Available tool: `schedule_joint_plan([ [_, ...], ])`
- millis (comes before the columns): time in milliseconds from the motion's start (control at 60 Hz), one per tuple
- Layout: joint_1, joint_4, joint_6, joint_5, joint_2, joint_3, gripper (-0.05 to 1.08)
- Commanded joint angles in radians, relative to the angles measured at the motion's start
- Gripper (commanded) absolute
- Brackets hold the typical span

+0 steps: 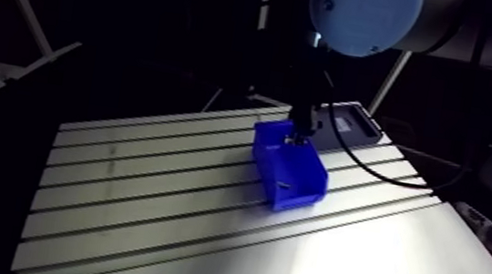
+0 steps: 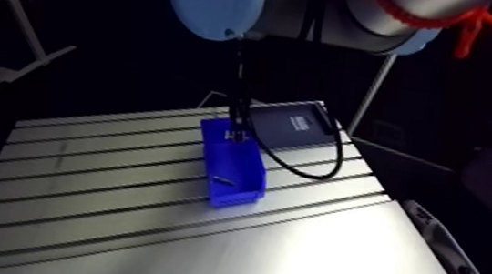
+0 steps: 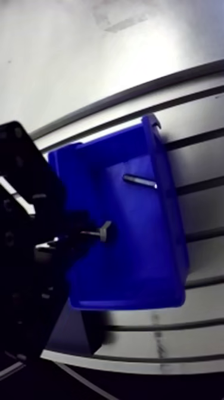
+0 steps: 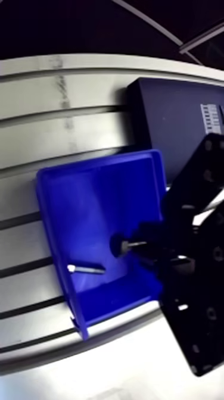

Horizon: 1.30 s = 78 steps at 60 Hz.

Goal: Pick up the M10 bolt from the tray and put it into the blue bin.

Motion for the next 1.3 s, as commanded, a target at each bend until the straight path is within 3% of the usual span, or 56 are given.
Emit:
schedule_joint_plan([
  [17,0.001,-0.023,0.004,0.0,0.015,0.003,1.06],
  [783,0.003,-0.059,0.01,-0.001,0.089,-0.006,1.04],
  [1300,0.007,-0.059,0.015,-0.001,0.099,0.0,1.01],
])
